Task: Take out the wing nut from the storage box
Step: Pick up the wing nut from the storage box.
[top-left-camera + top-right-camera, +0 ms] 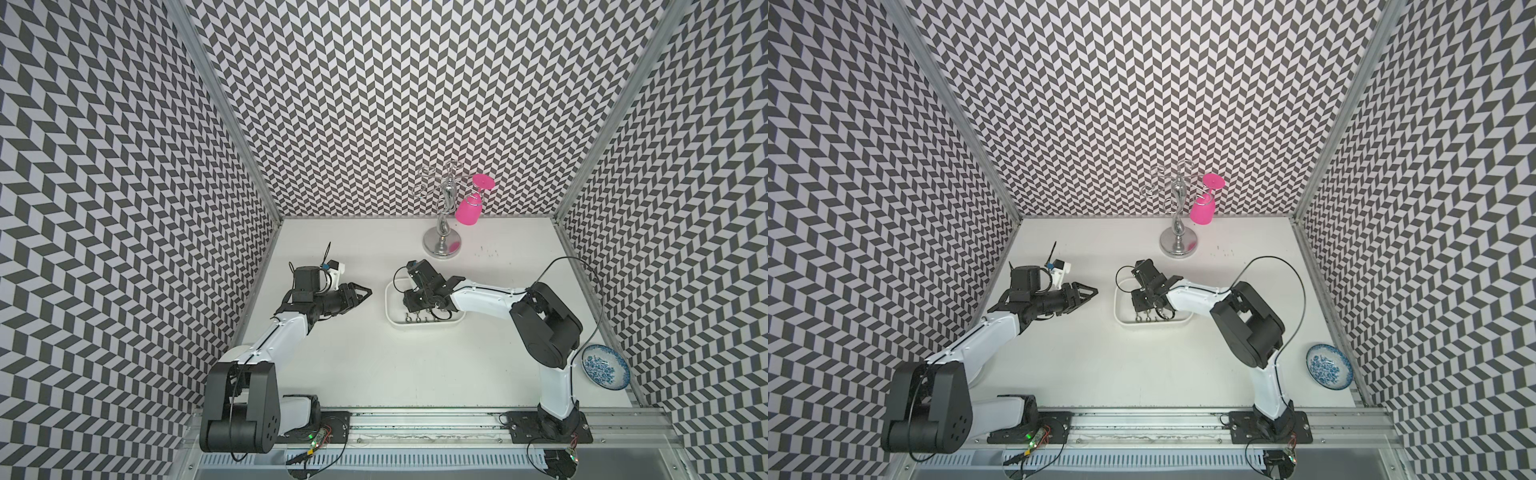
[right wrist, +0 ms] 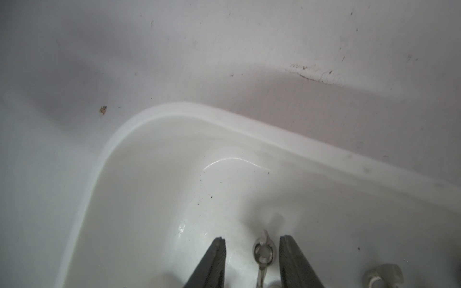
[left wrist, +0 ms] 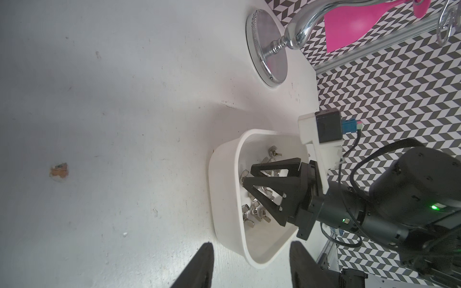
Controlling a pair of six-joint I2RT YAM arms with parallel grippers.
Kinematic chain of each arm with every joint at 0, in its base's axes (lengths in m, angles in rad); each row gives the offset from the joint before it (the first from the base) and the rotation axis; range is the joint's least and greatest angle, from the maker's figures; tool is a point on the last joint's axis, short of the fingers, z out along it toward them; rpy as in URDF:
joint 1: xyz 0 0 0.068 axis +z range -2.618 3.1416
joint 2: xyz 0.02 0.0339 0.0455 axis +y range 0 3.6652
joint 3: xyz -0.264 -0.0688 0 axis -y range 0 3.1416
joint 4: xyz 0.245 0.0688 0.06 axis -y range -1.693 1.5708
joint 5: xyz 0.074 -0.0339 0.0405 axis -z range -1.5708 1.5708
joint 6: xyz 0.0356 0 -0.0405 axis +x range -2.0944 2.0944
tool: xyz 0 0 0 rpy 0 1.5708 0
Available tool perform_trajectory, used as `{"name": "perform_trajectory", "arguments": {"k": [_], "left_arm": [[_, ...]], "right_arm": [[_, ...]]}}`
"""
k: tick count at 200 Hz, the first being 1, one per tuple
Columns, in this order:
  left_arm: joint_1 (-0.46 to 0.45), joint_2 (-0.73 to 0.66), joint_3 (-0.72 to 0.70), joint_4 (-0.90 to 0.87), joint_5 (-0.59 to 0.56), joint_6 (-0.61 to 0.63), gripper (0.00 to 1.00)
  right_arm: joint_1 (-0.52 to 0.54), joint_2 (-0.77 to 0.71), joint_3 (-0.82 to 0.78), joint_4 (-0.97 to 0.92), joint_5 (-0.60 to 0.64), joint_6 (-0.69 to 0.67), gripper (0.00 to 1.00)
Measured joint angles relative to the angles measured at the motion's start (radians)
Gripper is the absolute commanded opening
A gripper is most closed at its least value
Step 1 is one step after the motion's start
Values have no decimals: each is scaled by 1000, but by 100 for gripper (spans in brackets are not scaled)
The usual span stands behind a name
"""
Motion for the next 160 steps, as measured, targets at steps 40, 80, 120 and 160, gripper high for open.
{"name": "perform_trajectory", "arguments": {"k": [40,80,120,160], "left_arm": [[0,0,-2,2,3,0,52],[0,0,-3,2,4,0,52],[0,0,-7,3,8,1,52],[0,0,-7,3,11,3,52]], "right_arm": [[0,23,1,2,1,5,37],[0,40,24,2,5,8,29],[0,53,37,2,16,8,16],[0,53,37,1,22,9,4]]}}
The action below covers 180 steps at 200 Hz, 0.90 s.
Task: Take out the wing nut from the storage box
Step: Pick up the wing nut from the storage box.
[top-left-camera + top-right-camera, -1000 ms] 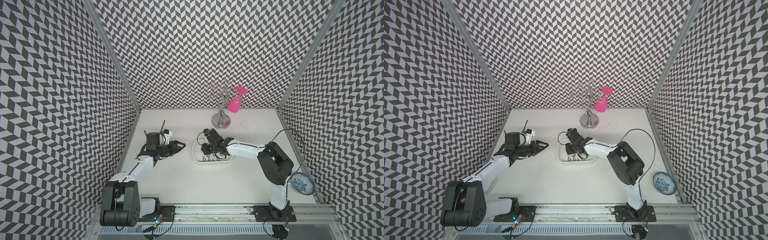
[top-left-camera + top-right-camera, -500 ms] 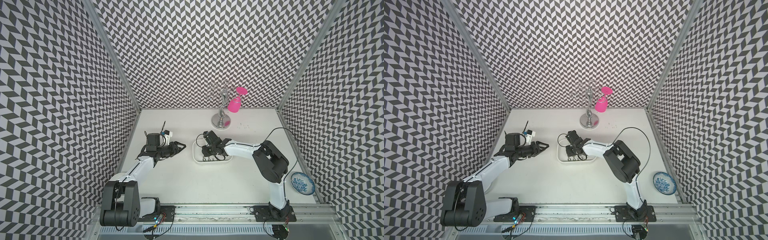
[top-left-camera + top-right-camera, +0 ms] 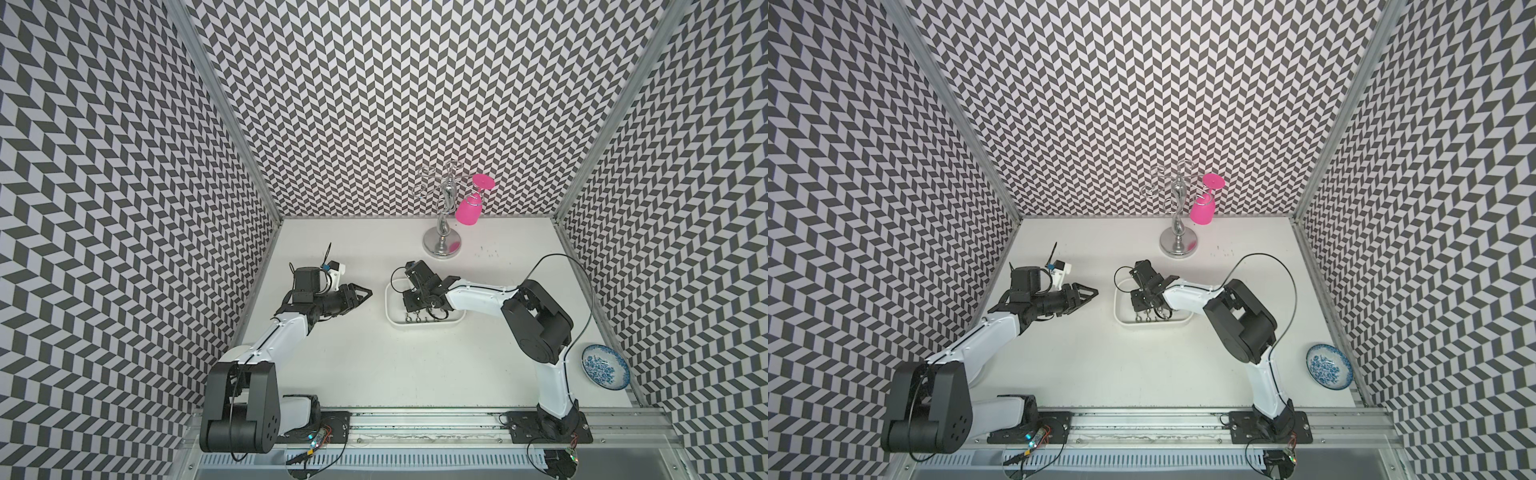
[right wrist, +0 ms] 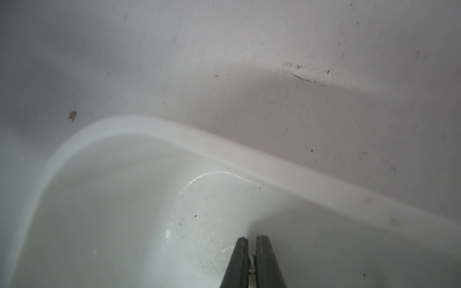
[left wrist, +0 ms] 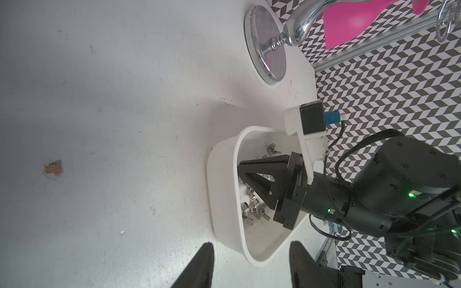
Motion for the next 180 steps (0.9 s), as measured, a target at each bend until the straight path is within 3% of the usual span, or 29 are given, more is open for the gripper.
{"name": "perform_trajectory", "arguments": {"k": [9,61,130,153,180], "left_arm": [[0,0,0,0,0,0,52],[0,-2,0,-1,4,-1,52],[-19,-33,0,3,17,-36,52],[-76,-34,6,14,10,-61,52],[-214,-26,61,33,-19,-91,52]], "right_arm": [[0,0,0,0,0,-1,0],[0,-18,0,-1,13,13,0],[-46,-192,7,-16,52,20,0],[-111,-278,-53,-14,92,34,0],[-258,-391,-180,-23,149,53,0]]}}
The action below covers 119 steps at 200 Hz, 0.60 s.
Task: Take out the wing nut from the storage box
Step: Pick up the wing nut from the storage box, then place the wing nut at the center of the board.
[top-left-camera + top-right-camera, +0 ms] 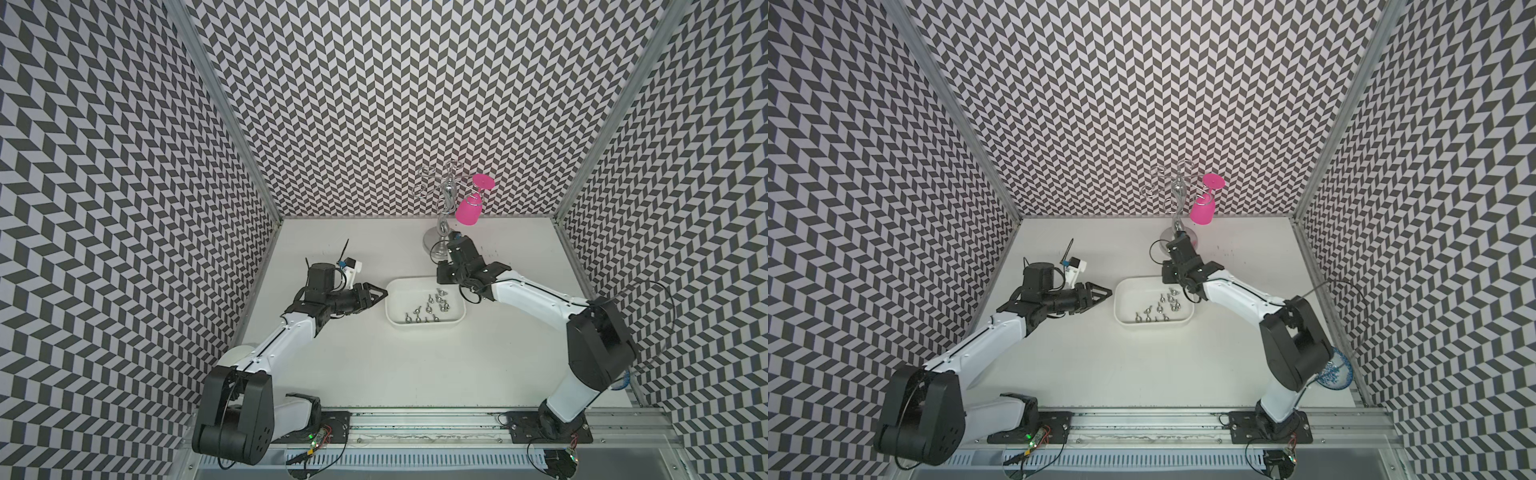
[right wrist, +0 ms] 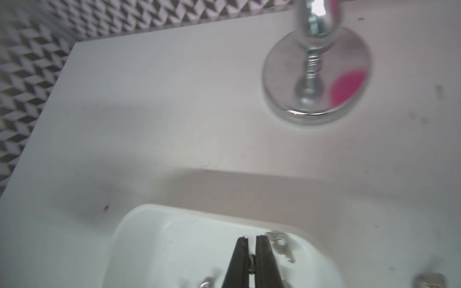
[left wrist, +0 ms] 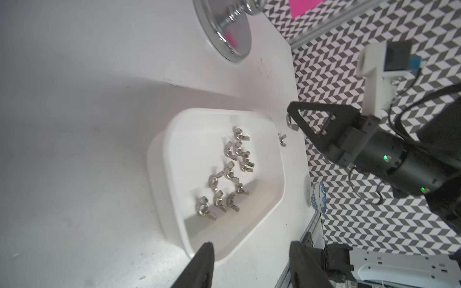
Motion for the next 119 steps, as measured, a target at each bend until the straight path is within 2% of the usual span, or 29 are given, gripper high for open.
{"name": "perform_trajectory", "arguments": {"k": [34,63,89,119], "left_arm": [[-198,74,109,63,-39,-30,52],[-331,193,195,120,-61,-53,51],[-386,274,224,149,-64,-76,51],[-396,302,229,156,-70,-86,51]], "right_arm": [[-285,-102,-180,21,21,40,0],[-490,-107,-259,33,1,62,0],[-517,-81,-265,52,-21,67,0],[-513,-42,-294,78,-47,69,0]]}}
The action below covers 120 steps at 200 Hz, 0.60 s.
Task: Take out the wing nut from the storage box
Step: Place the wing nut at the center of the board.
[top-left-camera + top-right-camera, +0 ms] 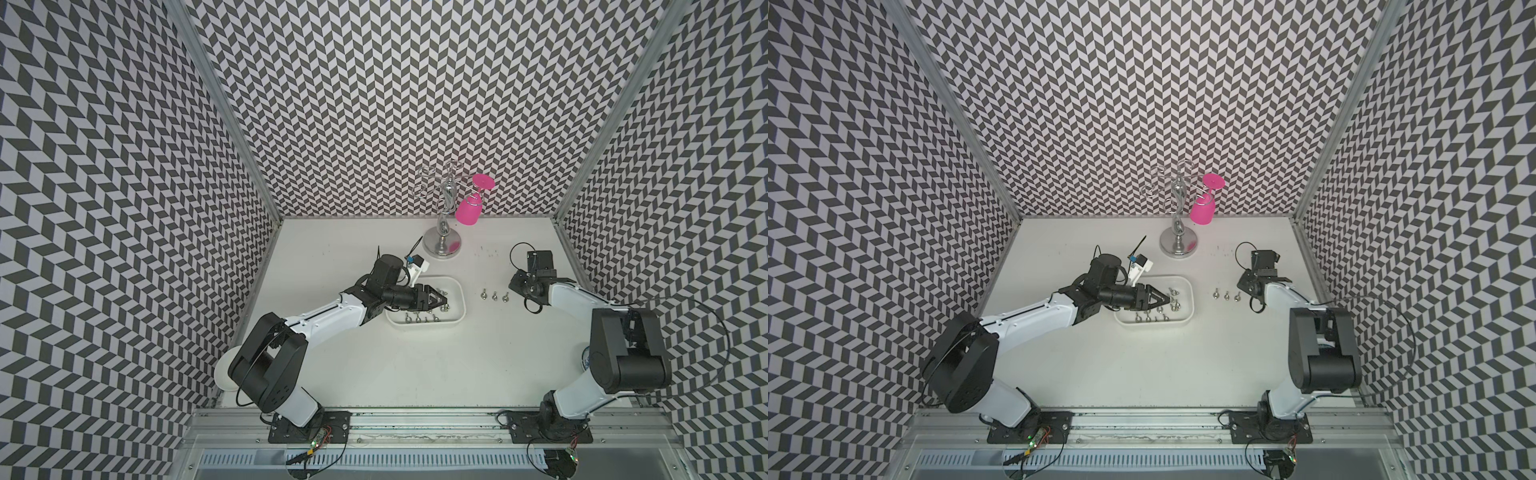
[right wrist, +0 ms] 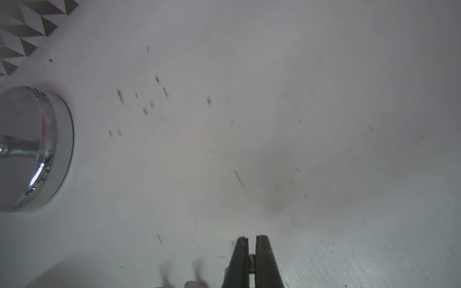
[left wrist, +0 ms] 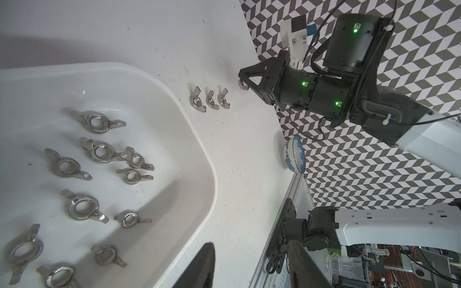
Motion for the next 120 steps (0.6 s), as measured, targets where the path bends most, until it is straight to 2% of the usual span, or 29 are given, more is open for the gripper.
{"name": "perform_trajectory", "arguments": {"k": [109,120], "left_arm": [[0,0,1,21,-9,-2,51],[1,0,1,20,-10,1,51]], "right_arm": [[0,61,-21,2,24,0,0],[0,61,-21,1,24,0,3]]}}
